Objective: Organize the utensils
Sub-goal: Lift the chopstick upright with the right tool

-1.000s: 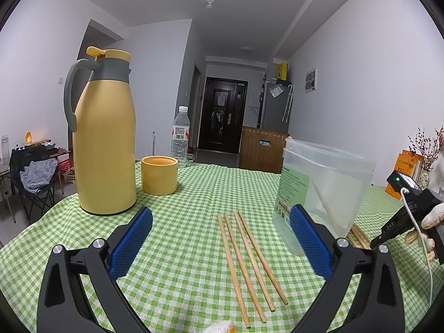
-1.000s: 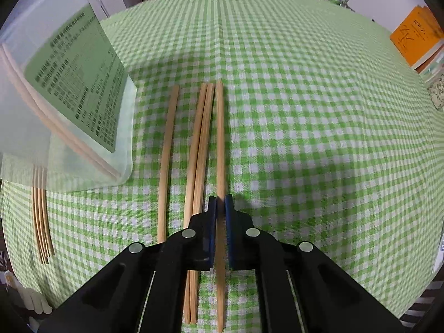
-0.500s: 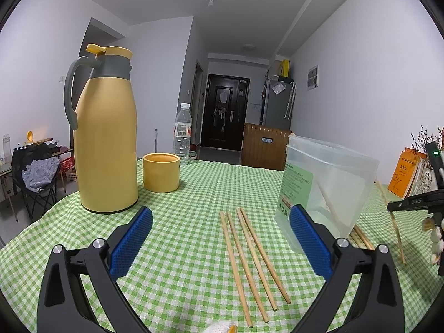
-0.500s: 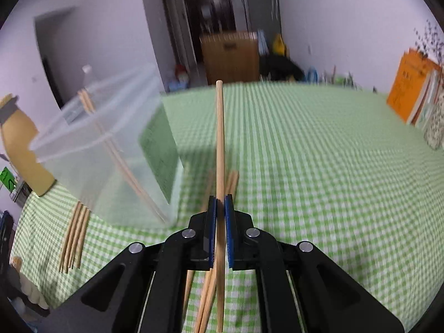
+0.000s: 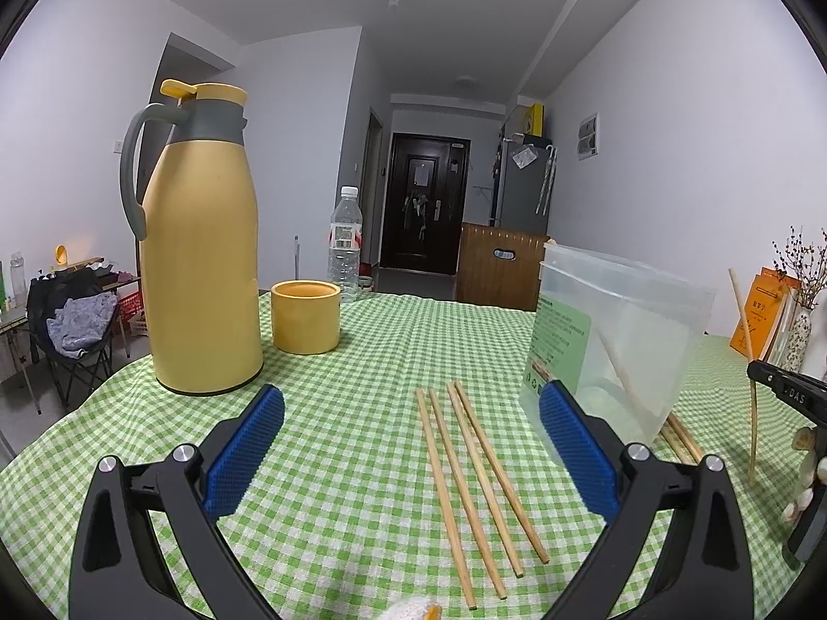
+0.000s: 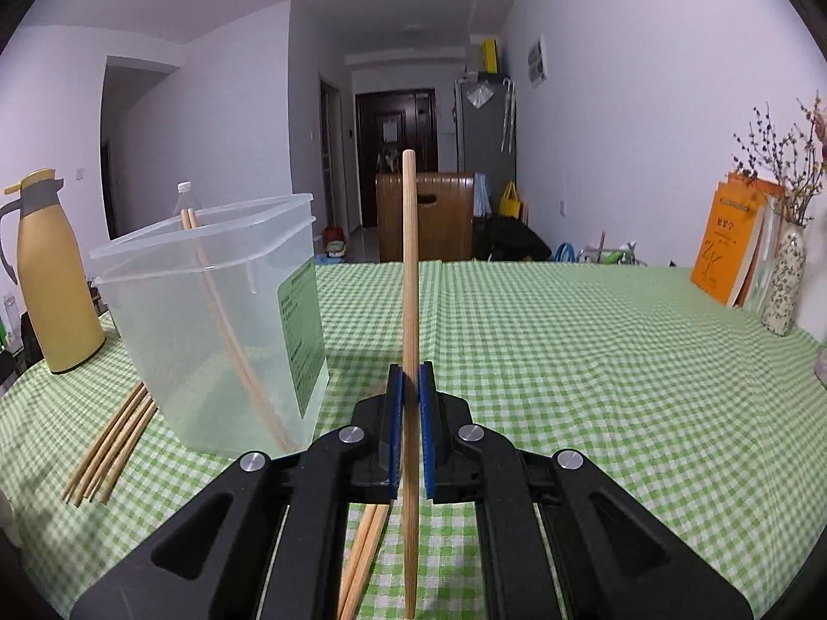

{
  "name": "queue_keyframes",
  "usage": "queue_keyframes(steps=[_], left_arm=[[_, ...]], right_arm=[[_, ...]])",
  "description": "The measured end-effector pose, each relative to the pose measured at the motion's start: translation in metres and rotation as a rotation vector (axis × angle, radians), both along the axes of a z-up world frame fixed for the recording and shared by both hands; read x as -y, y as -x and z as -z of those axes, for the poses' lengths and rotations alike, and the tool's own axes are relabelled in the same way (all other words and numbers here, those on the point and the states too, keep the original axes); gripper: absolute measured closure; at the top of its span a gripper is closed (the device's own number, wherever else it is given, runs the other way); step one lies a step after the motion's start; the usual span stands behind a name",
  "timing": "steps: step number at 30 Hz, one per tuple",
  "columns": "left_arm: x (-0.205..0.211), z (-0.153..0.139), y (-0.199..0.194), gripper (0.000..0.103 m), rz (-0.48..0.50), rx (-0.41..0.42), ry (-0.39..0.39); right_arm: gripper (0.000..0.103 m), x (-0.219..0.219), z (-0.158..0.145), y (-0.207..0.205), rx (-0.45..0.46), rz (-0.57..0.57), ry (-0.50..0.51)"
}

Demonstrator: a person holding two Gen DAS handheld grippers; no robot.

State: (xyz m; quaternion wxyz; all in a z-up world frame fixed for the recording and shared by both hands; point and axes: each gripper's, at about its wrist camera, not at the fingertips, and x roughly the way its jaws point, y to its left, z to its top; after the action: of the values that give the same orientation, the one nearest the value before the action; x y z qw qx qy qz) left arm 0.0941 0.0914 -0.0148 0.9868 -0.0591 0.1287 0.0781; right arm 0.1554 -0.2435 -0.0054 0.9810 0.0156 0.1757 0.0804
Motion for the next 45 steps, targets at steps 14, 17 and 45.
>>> queue_keyframes(steps=[14, 17, 45], left_arm=[[0.003, 0.001, -0.003, 0.007, -0.001, -0.014, -0.015], [0.003, 0.001, -0.002, 0.007, -0.002, -0.014, -0.015], [-0.010, -0.018, -0.098, 0.008, 0.100, -0.604, 0.060]], right_arm=[[0.097, -0.002, 0.007, 0.014, 0.090, 0.001, 0.002], [0.097, -0.003, 0.007, 0.014, 0.092, 0.002, 0.006], [0.096, -0.001, 0.005, 0.018, 0.107, -0.020, -0.013]])
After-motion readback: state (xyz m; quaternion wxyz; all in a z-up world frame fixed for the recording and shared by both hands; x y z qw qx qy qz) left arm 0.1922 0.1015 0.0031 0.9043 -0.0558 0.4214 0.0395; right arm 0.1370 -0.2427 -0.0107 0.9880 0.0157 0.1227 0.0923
